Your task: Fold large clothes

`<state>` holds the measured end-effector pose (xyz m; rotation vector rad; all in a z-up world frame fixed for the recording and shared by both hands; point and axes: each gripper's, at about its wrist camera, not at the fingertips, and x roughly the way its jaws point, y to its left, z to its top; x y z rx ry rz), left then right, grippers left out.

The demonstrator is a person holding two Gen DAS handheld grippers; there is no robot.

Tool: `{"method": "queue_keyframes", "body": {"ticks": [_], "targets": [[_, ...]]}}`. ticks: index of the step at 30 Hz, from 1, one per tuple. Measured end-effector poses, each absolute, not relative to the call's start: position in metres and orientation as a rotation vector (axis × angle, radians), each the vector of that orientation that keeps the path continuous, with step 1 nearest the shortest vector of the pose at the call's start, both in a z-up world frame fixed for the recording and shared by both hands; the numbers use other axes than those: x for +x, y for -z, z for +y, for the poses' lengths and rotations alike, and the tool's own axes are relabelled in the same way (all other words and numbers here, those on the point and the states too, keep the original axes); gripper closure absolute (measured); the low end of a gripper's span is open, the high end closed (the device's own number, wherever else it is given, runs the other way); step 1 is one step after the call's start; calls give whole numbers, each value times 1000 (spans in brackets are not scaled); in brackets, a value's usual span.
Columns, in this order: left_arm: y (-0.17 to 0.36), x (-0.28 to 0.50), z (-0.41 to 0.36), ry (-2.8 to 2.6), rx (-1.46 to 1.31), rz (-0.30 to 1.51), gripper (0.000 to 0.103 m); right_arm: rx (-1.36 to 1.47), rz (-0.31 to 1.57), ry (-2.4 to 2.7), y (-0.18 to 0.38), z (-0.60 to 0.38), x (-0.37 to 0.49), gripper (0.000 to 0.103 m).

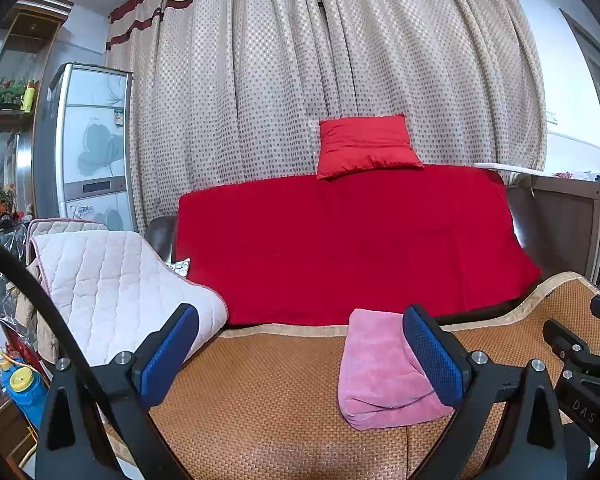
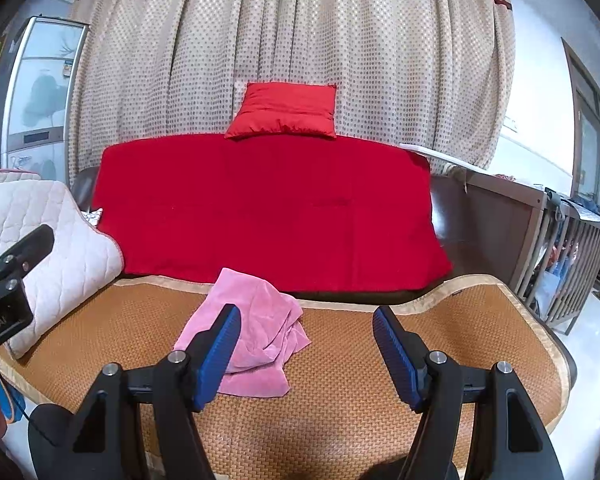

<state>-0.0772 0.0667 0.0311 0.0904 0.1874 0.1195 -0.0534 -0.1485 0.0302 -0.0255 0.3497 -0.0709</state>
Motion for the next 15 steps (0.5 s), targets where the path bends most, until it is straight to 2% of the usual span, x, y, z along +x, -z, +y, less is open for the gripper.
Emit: {"method": "queue_keyframes", "body": {"ticks": [15], "targets": [[-37, -84, 70, -119, 81, 172, 1, -37, 318, 82, -36, -143, -64, 31]]}}
